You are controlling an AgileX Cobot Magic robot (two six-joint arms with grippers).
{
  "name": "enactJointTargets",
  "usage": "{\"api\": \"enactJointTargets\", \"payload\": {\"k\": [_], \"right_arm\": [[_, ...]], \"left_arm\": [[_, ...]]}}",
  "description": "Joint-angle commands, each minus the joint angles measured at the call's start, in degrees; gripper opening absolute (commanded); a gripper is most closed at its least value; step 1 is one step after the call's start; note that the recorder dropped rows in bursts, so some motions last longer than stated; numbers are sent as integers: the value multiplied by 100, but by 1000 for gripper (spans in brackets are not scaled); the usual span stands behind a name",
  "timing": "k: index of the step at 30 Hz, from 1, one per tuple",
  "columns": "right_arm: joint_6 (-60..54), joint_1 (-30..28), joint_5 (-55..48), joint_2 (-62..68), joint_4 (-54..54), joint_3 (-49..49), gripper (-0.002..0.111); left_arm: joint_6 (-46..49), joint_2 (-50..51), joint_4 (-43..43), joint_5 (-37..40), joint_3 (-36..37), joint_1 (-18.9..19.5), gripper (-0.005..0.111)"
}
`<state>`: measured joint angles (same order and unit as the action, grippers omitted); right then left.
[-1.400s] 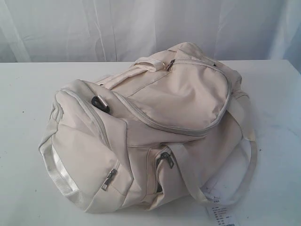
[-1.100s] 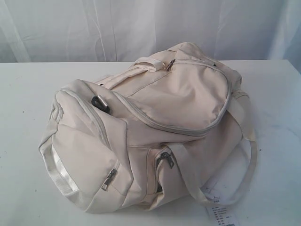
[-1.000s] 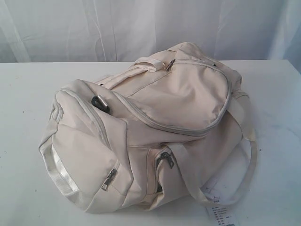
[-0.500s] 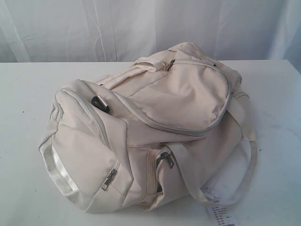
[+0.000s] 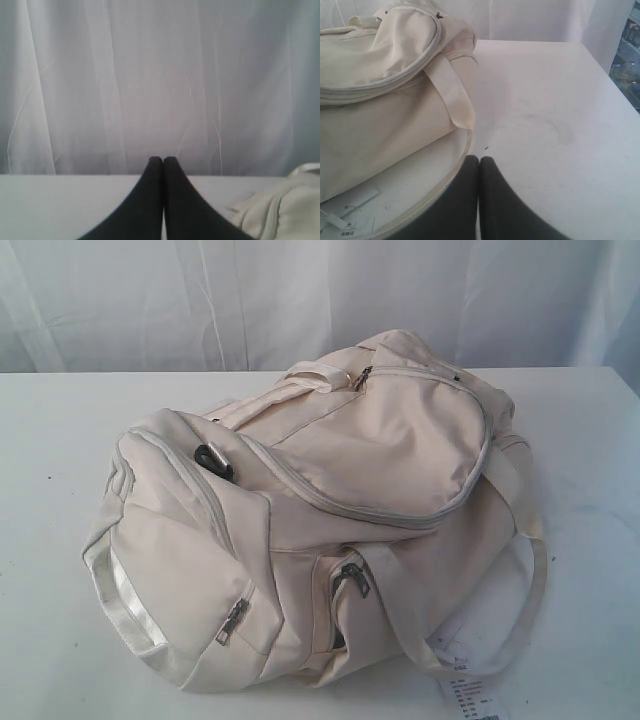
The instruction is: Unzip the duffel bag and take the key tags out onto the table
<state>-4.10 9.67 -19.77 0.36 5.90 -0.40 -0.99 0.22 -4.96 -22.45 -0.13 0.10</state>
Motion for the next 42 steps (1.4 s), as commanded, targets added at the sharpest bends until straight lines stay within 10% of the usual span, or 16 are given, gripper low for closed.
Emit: {"api": "enactJointTargets", "payload": {"k": [1, 42], "right_arm": [[-3, -47, 15, -36, 9, 40, 0], [-3, -47, 15, -36, 9, 40, 0]], "left_arm": [[-38, -22, -55, -601, 13, -31, 0], [-60, -22, -55, -1142, 13, -31, 0]]}}
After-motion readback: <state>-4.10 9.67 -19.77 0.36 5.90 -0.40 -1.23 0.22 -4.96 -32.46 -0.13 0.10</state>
